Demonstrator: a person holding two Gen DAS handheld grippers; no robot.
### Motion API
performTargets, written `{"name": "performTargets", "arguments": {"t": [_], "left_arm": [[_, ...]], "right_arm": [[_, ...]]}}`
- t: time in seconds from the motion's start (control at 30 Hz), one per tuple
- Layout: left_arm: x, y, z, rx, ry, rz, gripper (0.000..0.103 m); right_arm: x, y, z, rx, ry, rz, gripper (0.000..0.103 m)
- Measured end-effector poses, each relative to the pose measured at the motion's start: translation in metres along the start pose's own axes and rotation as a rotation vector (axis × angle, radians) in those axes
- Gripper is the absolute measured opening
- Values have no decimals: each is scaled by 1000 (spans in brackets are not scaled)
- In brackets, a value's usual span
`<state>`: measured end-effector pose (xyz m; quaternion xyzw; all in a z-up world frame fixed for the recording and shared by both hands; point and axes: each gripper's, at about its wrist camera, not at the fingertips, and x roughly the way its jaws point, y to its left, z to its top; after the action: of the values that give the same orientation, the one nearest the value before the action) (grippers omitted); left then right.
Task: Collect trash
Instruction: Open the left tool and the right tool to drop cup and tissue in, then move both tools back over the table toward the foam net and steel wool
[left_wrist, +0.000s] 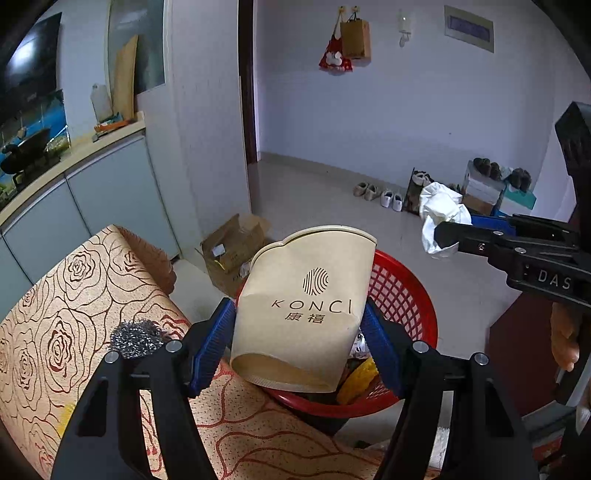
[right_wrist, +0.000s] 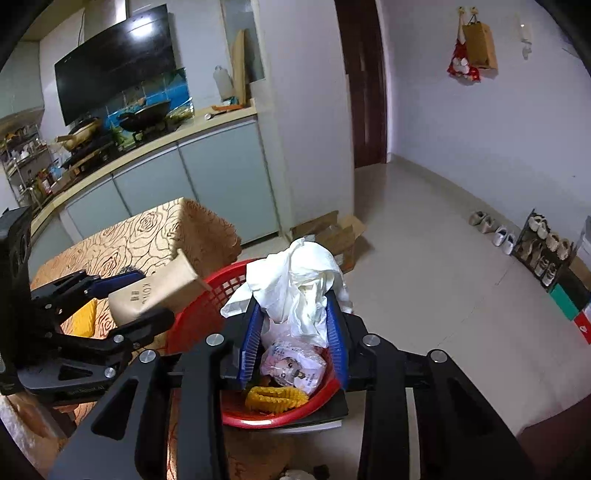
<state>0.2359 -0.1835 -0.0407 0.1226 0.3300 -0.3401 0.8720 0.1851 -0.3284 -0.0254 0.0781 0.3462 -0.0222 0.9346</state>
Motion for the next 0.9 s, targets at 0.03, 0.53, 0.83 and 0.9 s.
{"name": "performTargets", "arguments": {"t": [0.03,0.53,0.83,0.9], "left_arm": [[1,-1,0,0,4,-1,67],[1,2,-4,-9,7,-15,80],[-16,8,-4,-21,-24,10,84],[-20,8,-4,-20,-31,16,84]], "right_arm": [[2,-1,1,1,7,12,37],[-5,-5,7,43,-4,46,65],[-14,-2,3,42,-29,34,65],[-16,1,2,40,-34,31,65]]}}
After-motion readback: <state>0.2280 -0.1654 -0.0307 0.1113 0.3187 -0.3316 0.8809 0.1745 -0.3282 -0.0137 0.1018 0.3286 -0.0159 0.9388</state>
